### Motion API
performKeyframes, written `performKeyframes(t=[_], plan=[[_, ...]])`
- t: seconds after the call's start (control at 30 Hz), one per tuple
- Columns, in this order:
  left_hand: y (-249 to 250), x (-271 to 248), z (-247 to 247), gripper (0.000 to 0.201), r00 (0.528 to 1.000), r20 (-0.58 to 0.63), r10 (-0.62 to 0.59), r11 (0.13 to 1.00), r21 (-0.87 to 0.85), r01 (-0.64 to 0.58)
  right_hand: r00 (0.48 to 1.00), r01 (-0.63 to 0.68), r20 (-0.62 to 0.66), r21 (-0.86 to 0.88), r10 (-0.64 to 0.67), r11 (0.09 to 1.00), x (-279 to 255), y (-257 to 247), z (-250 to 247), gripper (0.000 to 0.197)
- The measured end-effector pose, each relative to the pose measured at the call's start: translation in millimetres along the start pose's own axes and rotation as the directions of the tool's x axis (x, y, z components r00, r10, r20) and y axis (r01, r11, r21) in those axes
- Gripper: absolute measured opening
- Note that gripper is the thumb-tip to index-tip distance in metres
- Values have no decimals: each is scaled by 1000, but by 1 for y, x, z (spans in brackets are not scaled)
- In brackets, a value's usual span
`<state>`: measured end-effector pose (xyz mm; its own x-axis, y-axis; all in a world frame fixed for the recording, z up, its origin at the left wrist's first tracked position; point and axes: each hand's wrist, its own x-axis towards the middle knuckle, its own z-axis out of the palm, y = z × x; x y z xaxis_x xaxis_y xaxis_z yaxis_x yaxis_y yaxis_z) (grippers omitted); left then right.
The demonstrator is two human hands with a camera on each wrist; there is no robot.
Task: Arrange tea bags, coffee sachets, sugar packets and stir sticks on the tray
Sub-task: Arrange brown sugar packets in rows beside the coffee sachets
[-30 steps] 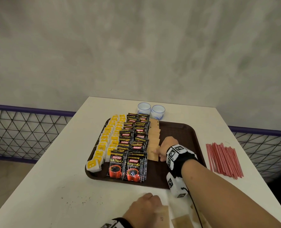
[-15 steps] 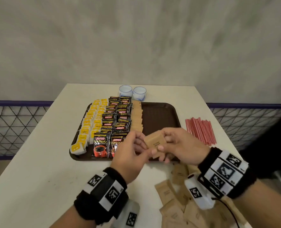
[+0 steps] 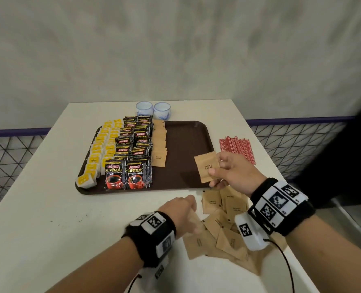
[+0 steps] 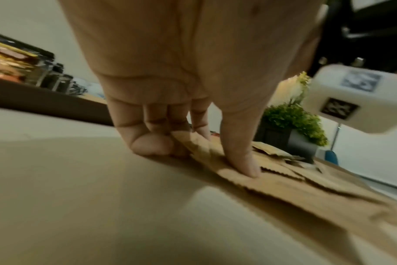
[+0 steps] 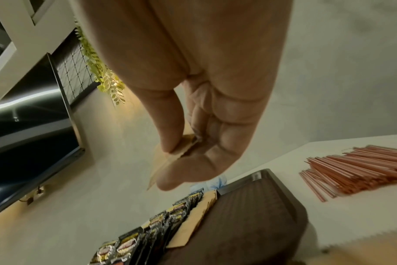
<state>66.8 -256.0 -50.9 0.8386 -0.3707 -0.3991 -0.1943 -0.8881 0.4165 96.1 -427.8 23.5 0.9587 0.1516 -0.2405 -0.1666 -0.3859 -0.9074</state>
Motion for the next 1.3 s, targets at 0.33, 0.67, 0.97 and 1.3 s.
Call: performKeyframes(t=[0.33, 0.67, 0.97, 1.3], plan=[[-54, -25, -47, 17, 963, -240, -125, 864, -504, -13, 982, -183, -72, -90, 177, 979, 64, 16, 22, 13], [-98, -59, -60, 19, 897, -355, -263, 681, -727, -87, 953, -300, -98, -209, 285, 931, 152, 4, 95, 35], [-107, -60, -67, 16, 873, -424, -240, 723, -678, -130, 925, -368, -245, -384, 291, 847, 170, -3, 116, 43], [-100, -41, -71, 20, 868, -435, -239, 689, -706, -164, 983, -9, 184, -95, 26, 995, 104, -33, 90, 19]])
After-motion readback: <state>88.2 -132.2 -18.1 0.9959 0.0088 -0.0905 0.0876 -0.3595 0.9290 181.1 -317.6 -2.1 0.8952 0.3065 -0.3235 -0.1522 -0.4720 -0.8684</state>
